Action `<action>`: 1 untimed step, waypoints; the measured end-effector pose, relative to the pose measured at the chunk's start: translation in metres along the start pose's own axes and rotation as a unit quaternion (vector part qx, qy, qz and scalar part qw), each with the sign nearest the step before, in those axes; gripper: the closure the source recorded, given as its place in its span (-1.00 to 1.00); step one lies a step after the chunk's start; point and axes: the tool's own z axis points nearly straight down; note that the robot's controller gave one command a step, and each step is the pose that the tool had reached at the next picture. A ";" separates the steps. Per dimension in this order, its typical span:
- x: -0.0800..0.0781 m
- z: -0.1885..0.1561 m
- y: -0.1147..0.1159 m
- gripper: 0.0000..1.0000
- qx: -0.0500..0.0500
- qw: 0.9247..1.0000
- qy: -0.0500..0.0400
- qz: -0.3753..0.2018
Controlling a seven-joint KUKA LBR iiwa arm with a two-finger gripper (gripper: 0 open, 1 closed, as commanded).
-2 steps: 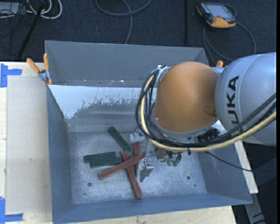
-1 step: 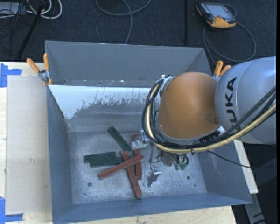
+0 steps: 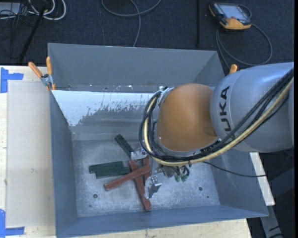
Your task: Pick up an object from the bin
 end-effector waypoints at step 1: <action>-0.024 0.053 0.010 -1.00 -0.001 0.997 0.003 -0.075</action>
Offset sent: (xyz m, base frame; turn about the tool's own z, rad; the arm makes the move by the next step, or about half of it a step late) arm 0.0281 -0.0017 -0.0956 -0.2439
